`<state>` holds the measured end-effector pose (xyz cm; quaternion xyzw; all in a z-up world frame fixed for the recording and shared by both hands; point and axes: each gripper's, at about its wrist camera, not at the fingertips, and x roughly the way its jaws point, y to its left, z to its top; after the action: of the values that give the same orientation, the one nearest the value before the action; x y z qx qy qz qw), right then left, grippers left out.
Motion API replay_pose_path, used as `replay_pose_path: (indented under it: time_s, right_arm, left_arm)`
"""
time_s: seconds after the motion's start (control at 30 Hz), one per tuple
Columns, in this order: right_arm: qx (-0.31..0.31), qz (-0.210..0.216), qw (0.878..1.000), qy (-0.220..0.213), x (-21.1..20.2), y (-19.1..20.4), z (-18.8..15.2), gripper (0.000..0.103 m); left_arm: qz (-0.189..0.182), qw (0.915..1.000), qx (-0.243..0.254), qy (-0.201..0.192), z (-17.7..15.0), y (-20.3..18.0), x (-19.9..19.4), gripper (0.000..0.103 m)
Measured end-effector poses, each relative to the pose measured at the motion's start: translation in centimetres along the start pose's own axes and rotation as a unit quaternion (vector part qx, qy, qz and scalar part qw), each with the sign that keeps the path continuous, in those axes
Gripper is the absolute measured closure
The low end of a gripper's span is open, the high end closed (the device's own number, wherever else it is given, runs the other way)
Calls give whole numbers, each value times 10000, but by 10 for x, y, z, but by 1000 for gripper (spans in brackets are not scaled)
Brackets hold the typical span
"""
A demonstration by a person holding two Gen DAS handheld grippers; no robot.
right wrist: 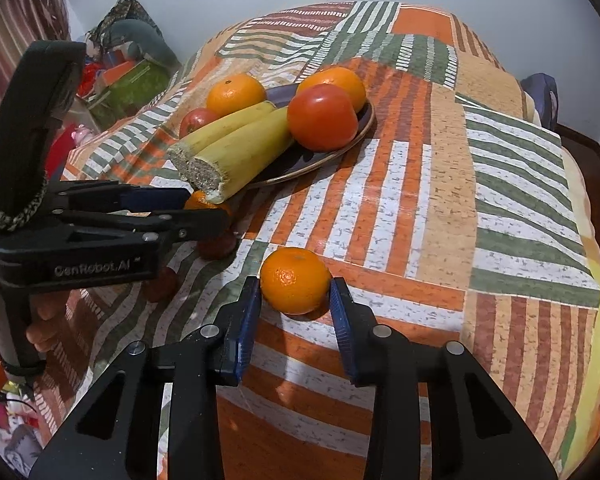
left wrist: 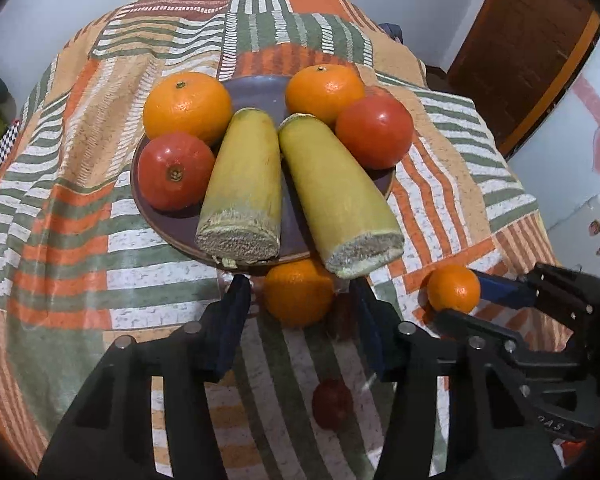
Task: Organize fruits
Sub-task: 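Close right gripper on a small mandarin while left gripper closes on the other, then carry both held mandarins over the purple plate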
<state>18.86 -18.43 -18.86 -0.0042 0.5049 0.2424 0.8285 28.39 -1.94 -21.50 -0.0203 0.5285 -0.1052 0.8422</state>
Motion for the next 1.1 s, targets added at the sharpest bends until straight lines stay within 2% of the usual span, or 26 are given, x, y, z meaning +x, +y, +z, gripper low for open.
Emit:
replay_pose_path:
  time_s: [0.03, 0.2, 0.27, 0.67, 1.1]
  right_arm:
    - [2, 0, 10000, -2, 0, 0, 0, 71]
    - [28, 9, 10000, -27, -1, -2, 0, 71]
    - [33, 18, 10000, -44, -2, -2, 0, 71]
    - [-51, -11, 9997, -240, -14, 3, 8, 71]
    - [-254, -93, 9973, -684, -27, 16, 44, 71]
  left_arm:
    - [-23, 10000, 0, -18, 0, -1, 0, 58]
    - [-18, 10000, -5, -78, -1, -2, 0, 60]
    - [-5, 10000, 7, -67, -2, -1, -2, 67]
    - [58, 9997, -12, -254, -16, 11, -34, 67]
    - [210, 9943, 114, -1038, 5, 14, -91, 67]
